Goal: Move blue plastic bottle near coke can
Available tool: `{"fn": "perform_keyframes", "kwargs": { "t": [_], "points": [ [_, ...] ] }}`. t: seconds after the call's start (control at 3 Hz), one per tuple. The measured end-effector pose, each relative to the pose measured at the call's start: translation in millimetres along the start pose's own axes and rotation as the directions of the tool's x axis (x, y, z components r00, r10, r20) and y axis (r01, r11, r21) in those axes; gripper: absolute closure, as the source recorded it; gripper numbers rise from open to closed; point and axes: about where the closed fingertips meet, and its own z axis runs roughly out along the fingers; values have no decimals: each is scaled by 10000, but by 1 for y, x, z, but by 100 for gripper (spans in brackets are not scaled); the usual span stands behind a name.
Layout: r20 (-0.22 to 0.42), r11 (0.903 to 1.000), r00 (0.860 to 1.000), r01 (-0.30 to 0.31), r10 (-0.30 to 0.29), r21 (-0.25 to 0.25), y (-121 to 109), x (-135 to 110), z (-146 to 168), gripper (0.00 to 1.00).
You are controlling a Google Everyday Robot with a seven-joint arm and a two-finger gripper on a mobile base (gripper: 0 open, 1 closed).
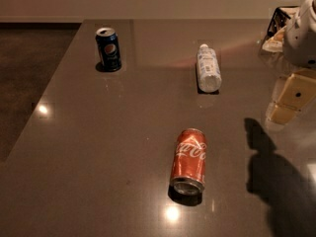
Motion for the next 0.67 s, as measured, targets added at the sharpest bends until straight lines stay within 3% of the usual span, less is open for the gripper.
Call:
{"fn": "perform_keyframes", "kwargs": {
  "t": [0.67],
  "points": [
    [-22,9998,9998,214,-214,21,-4,-2,1,0]
  ]
}}
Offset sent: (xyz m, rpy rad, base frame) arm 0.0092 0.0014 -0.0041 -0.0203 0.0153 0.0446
